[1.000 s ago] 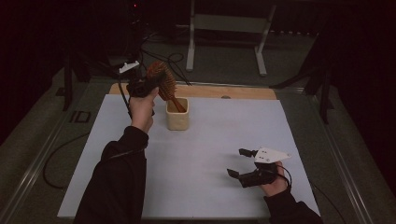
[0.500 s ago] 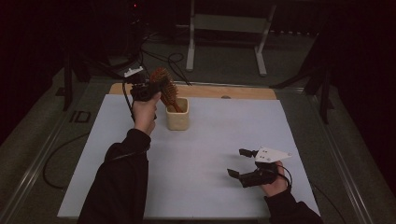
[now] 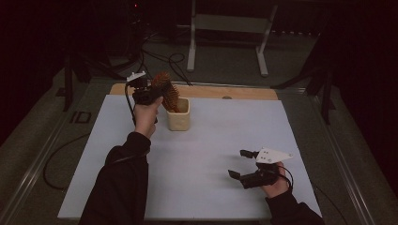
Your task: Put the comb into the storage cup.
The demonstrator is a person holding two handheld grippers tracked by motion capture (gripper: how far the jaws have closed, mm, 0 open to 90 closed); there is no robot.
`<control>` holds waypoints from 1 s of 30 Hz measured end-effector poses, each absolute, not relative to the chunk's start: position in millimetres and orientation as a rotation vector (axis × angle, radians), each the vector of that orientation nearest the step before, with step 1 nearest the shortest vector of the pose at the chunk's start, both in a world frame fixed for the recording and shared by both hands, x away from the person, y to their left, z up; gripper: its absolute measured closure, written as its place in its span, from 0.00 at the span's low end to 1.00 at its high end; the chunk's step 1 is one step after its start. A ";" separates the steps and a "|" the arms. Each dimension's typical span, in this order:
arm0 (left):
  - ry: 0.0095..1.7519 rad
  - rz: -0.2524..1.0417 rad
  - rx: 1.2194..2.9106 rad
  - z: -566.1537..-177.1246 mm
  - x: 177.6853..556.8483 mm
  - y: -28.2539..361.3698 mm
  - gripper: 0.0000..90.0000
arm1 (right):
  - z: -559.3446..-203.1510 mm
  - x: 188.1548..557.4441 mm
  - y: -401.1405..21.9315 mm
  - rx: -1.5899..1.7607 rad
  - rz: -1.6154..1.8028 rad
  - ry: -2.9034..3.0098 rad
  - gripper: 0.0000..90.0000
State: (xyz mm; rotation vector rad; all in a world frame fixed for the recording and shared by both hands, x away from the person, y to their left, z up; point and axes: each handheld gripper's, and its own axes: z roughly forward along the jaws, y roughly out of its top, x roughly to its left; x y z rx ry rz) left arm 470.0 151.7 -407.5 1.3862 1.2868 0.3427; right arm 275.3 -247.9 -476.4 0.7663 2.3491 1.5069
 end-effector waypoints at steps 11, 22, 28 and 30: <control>1.287 0.393 1.447 -395.1 464.2 152.7 0.32 | -476.1 275.5 -248.7 0.772 1.507 2.343 0.12; 1.222 0.419 1.543 -390.2 453.6 157.9 0.00 | -475.6 274.6 -248.0 0.774 1.490 2.344 0.11; 1.207 0.412 1.579 -391.2 446.4 166.6 0.00 | -475.8 274.1 -249.1 0.775 1.486 2.344 0.11; 1.202 0.426 1.592 -391.6 442.3 169.7 0.00 | -475.8 274.2 -250.7 0.773 1.480 2.339 0.11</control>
